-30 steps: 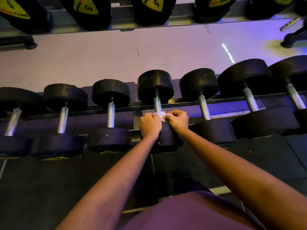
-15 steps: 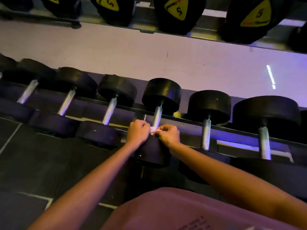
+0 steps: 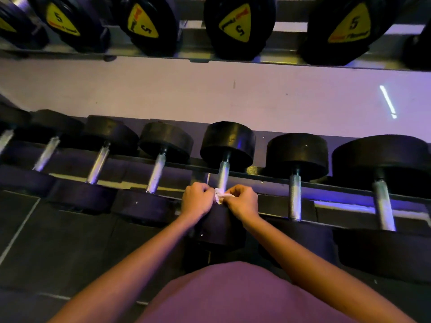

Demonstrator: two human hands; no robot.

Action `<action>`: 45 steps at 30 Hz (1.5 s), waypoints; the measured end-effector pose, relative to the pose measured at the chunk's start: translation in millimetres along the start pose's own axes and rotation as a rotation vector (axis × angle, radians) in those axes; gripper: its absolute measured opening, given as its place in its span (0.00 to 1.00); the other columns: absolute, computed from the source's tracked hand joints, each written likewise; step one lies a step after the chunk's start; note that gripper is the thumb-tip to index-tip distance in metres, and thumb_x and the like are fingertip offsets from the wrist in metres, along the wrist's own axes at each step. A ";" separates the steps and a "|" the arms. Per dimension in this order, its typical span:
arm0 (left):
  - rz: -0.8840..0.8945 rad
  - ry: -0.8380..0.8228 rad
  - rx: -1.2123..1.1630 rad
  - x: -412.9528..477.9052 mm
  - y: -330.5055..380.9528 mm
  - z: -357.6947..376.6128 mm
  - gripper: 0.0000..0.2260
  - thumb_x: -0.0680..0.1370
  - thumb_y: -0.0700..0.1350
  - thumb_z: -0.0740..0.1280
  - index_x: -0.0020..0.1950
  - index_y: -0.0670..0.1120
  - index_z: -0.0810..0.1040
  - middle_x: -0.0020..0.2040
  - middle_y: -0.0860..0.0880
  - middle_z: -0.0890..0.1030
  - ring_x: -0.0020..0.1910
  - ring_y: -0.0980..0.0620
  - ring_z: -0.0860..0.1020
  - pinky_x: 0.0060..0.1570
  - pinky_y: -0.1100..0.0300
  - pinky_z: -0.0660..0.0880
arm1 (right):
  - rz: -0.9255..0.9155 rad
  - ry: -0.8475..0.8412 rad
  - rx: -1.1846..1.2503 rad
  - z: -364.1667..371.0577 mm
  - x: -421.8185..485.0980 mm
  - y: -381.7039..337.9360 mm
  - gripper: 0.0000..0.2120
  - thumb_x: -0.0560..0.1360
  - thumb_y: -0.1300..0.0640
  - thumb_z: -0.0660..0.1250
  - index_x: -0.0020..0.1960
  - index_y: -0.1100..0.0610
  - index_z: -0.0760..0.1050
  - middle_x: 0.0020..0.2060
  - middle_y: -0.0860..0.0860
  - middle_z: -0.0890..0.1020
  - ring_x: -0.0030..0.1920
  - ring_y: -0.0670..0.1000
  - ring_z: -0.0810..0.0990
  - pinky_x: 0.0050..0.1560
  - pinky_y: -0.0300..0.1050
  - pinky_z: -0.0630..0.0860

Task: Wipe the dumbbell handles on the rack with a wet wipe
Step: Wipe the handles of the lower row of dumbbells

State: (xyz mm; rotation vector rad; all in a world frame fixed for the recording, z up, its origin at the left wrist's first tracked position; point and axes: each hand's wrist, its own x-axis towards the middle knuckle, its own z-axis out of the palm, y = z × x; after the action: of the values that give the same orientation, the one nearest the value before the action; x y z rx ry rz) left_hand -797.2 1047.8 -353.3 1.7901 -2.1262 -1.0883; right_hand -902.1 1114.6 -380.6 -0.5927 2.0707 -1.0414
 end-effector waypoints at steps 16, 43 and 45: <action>0.052 0.019 -0.046 7.4 -7.5 1.6 0.14 0.74 0.49 0.64 0.34 0.42 0.81 0.31 0.44 0.79 0.36 0.44 0.76 0.37 0.53 0.71 | -0.189 0.060 -0.182 5.4 4.5 -11.4 0.01 0.70 0.60 0.72 0.39 0.57 0.80 0.34 0.49 0.82 0.37 0.47 0.79 0.38 0.40 0.74; 0.042 0.041 -0.078 7.0 -7.9 1.8 0.15 0.73 0.50 0.64 0.33 0.42 0.81 0.32 0.43 0.79 0.38 0.41 0.77 0.36 0.54 0.70 | -0.088 -0.009 -0.229 1.5 10.6 -16.9 0.06 0.66 0.55 0.76 0.36 0.57 0.82 0.34 0.53 0.83 0.39 0.50 0.82 0.41 0.45 0.79; 0.040 0.042 -0.080 6.4 -7.4 0.9 0.16 0.74 0.50 0.64 0.32 0.41 0.79 0.30 0.44 0.76 0.37 0.41 0.75 0.34 0.56 0.66 | -0.143 0.054 -0.180 2.7 18.0 -26.6 0.04 0.69 0.58 0.73 0.38 0.58 0.82 0.35 0.53 0.83 0.39 0.50 0.81 0.38 0.42 0.77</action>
State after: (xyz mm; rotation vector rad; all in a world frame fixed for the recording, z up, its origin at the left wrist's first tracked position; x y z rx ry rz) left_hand -793.6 1042.2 -360.5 1.7128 -2.0555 -1.0992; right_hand -909.3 1086.2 -367.0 -0.8211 2.2110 -0.9658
